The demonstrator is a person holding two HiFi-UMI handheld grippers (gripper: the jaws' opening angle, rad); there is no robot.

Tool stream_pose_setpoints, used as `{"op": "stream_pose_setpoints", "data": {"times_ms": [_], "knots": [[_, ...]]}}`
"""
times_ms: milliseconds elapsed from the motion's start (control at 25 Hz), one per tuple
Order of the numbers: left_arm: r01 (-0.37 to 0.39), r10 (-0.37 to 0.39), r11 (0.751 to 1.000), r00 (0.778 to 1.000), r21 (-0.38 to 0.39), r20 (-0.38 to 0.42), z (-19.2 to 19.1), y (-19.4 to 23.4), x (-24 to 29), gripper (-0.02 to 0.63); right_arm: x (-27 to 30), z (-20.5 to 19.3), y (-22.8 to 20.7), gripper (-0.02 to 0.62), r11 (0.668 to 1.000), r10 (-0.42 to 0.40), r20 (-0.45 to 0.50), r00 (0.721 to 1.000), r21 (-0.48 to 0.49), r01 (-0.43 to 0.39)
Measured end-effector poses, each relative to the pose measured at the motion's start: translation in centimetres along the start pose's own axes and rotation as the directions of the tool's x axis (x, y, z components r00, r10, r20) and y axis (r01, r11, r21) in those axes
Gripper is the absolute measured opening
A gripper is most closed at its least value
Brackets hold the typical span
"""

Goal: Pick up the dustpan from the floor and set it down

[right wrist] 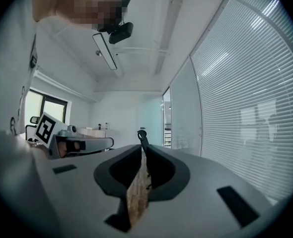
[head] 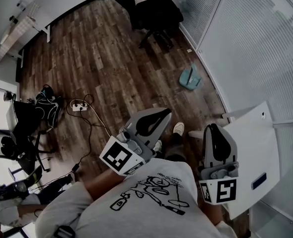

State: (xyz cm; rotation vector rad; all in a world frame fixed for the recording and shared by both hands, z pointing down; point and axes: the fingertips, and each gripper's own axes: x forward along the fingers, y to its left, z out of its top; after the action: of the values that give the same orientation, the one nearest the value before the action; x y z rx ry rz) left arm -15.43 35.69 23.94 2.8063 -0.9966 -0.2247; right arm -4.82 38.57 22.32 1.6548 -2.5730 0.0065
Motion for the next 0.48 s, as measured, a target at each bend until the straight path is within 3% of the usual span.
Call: {"op": "stream_pose_setpoints", "data": {"times_ms": [480], "knots": [[-0.011, 0.011, 1.0, 1.0, 0.014, -0.011, -0.1, 3.2, 9.5, 0.002, 5.6, -0.1, -8.6, 0.028, 1.0, 0.011, 0.011, 1.0, 0.007, -0.011]]}}
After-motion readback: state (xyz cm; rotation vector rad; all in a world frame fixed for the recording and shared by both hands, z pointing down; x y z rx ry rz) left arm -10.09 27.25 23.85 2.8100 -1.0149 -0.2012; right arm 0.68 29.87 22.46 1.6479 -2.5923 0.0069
